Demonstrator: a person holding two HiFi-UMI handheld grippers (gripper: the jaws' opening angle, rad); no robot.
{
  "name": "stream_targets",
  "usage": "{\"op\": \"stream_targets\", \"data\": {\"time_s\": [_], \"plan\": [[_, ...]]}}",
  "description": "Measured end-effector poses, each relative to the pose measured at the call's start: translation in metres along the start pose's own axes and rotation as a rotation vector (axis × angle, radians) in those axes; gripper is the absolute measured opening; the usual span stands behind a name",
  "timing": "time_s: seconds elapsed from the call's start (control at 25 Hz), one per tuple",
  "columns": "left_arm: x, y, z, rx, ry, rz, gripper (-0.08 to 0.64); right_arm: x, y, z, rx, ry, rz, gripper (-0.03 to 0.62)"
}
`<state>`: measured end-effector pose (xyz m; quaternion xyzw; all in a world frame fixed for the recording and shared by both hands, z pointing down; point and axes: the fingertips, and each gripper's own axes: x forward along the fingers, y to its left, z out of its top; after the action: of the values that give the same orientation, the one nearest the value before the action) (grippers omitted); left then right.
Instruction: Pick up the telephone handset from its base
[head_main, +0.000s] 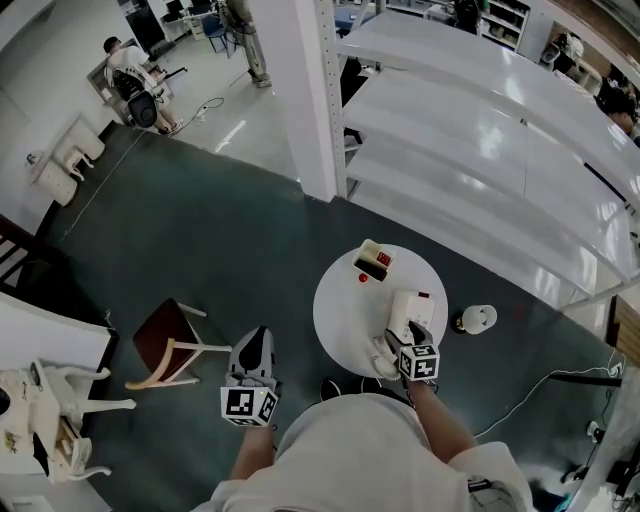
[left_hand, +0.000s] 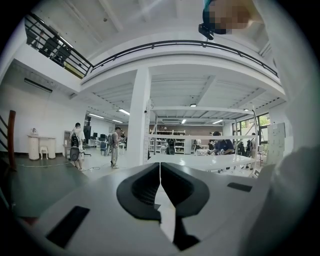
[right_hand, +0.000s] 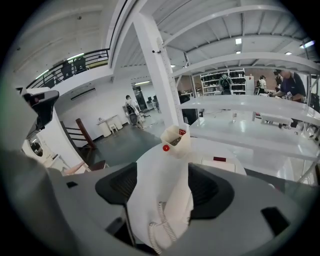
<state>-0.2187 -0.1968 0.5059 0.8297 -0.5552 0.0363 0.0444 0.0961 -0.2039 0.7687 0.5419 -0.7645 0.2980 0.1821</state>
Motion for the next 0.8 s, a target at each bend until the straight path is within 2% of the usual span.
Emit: {"op": "stream_targets", "data": {"time_s": [0.28, 0.8], "plan": [[0.0, 0.003, 0.003, 0.001, 0.002, 0.015, 0.021, 0.013, -0.01, 0.001, 0.032, 0.022, -0.012, 0.322], [0.004, 0.001, -0.003, 0.005, 0.038, 0.027, 0.021, 0.034, -0.035, -0.021, 0.094, 0.109, -0.029, 0.314]]}}
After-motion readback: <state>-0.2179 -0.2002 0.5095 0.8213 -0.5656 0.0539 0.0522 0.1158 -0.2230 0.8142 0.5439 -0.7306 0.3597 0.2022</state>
